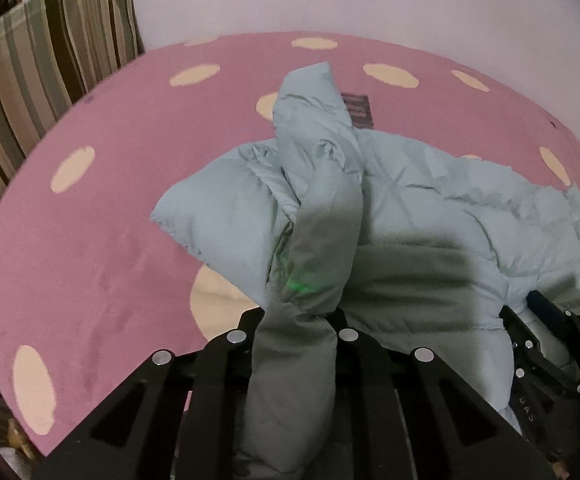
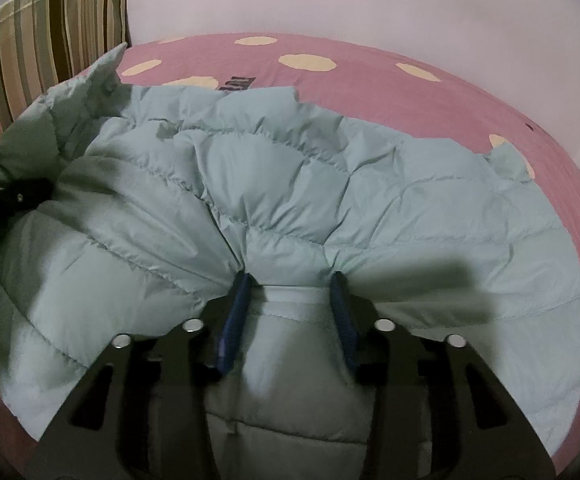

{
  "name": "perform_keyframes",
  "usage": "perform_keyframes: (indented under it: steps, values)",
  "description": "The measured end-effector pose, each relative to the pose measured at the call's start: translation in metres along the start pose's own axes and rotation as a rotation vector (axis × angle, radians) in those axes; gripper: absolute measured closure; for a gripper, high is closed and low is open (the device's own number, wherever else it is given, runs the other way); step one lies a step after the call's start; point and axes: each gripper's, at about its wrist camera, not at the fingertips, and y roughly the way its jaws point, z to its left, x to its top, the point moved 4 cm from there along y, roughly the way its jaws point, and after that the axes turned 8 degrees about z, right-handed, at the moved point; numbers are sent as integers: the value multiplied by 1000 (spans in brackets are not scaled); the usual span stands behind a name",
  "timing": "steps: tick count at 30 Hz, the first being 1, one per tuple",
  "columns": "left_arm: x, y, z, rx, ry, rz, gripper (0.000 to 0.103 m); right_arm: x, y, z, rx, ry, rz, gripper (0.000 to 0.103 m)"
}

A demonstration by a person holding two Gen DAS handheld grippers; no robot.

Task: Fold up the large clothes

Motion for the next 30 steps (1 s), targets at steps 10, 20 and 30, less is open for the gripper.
perform_keyframes:
  steps: [10,20,30]
  values:
    - [12,-63,-45,37,53,-127,91,-13,-56,-72,-67,97,-56,49]
    - [17,-104,-152,-2,202,-216,91,-55,-94,-151,-150,200,-79,49]
    - [-10,-70,-268,-26,369,-165,91,-89,-100,-225,-210,328,-58,49]
